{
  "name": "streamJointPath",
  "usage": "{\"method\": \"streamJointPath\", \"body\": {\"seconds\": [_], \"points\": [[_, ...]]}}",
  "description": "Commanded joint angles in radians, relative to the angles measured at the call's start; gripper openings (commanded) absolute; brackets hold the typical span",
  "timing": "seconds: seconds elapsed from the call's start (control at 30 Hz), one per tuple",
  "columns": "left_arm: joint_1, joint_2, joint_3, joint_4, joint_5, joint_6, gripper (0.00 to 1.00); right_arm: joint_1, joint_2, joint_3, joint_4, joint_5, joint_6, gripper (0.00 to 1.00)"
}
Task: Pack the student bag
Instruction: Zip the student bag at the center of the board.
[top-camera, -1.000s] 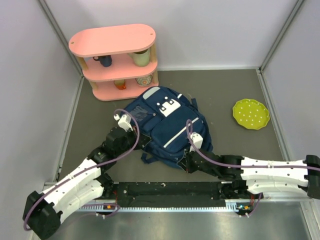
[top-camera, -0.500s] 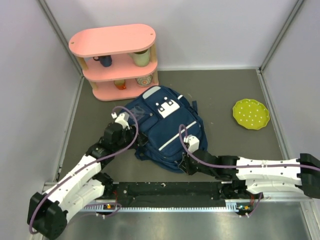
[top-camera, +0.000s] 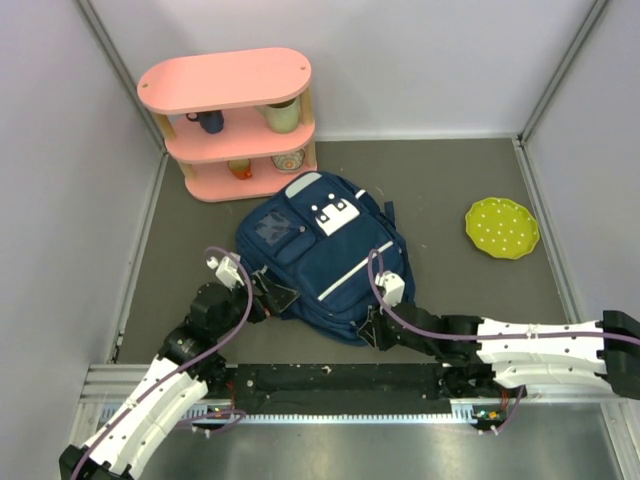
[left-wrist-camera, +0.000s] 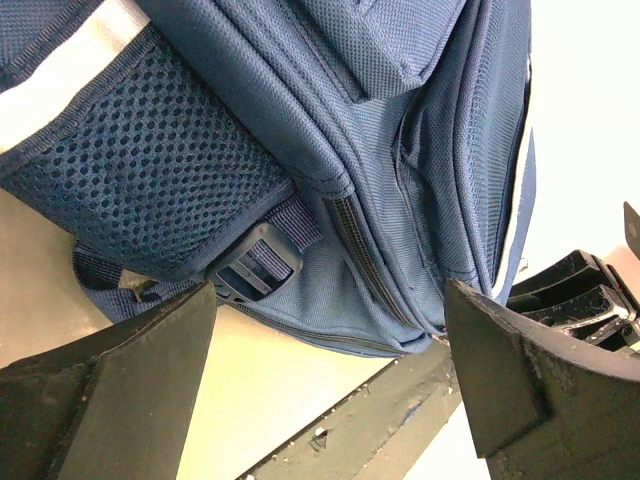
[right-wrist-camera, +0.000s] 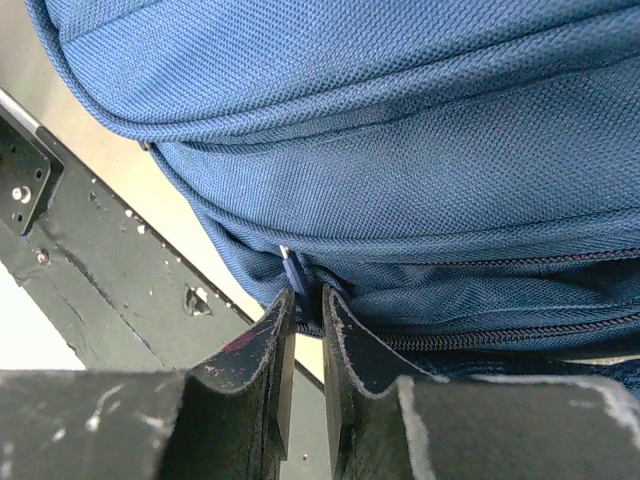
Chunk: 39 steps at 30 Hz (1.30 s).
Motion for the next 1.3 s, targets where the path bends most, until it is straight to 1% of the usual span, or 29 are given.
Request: {"method": "streamJointPath", "body": {"seconds": [0.0,0.27,0.57,0.77,0.83,0.93,0.97,1.03,1.07,1.27], "points": [[-0.005,-0.001,0.009,0.052,0.004,-0.046,0.99,-0.012,-0.004,-0.009,0.009,0.042,0.010,0.17],[-0.008,0.016,0.026,0.068,0.021,-0.040,0.99,-0.010,0.068,0.026,0.032,0.070,0.024,0.22],[-0.010,0.028,-0.027,0.115,0.046,-0.055,0.99,-0.010,0.131,0.082,0.043,0.101,-0.002,0.28],[-0.010,0.032,-0.035,0.135,0.058,-0.055,0.99,-0.010,0.168,0.105,0.039,0.125,-0.007,0.28],[-0.011,0.030,-0.035,0.140,0.061,-0.058,0.99,-0.010,0.174,0.108,0.040,0.134,-0.010,0.26],[-0.011,0.025,-0.043,0.149,0.066,-0.064,0.99,-0.010,0.185,0.115,0.040,0.147,-0.011,0.17],[-0.011,0.022,-0.047,0.147,0.066,-0.069,0.98,-0.010,0.187,0.120,0.040,0.148,-0.014,0.11],[-0.011,0.015,-0.052,0.147,0.067,-0.075,0.97,-0.010,0.193,0.126,0.039,0.156,-0.024,0.01],[-0.011,0.013,-0.057,0.147,0.066,-0.079,0.97,-0.012,0.193,0.129,0.034,0.156,-0.025,0.00],[-0.016,0.002,-0.049,0.150,0.055,-0.090,0.95,-0.010,0.159,0.137,0.023,0.116,-0.082,0.00]]}}
